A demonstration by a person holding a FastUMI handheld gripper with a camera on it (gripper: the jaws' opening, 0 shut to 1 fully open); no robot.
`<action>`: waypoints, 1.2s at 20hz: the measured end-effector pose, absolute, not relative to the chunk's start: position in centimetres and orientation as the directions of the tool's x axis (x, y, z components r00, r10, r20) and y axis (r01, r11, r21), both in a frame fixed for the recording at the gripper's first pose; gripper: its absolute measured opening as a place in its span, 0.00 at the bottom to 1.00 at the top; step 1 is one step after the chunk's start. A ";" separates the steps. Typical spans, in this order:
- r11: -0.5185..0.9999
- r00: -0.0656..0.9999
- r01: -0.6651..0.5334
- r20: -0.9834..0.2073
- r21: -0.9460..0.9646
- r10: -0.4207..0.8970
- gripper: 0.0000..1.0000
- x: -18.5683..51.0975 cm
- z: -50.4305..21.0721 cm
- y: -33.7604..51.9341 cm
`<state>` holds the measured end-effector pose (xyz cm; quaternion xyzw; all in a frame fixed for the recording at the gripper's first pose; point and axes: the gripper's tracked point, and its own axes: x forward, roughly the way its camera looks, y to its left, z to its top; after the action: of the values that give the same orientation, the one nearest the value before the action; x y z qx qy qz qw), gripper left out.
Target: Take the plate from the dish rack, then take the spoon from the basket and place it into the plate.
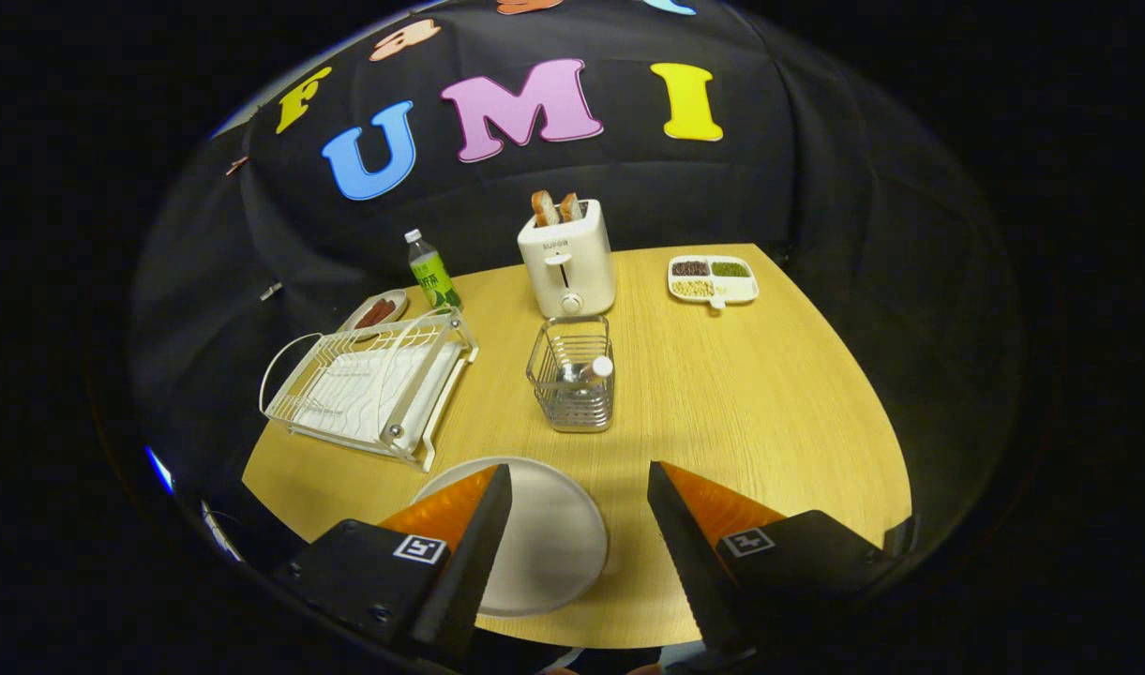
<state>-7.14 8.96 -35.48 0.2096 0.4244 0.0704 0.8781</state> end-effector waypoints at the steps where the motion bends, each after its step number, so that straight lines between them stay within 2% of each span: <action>1: 0.907 0.639 0.033 -0.706 0.421 0.304 0.90 -6.7 -34.7 8.6; 12: 0.931 0.659 -0.095 -0.678 0.353 0.325 0.90 -1.2 -31.0 4.9; 18: 0.928 0.573 -0.164 -0.733 0.335 0.366 0.90 0.8 -34.9 6.7; 22: 0.927 0.504 -0.180 -0.778 0.330 0.375 0.80 1.1 -38.4 7.8; 23: 0.927 0.498 -0.168 -0.782 0.336 0.373 0.75 1.3 -38.8 8.0; 24: 0.927 0.497 -0.156 -0.784 0.340 0.371 0.67 1.7 -39.3 8.2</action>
<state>1.69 8.17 -39.26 0.1128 0.4774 0.1538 0.8577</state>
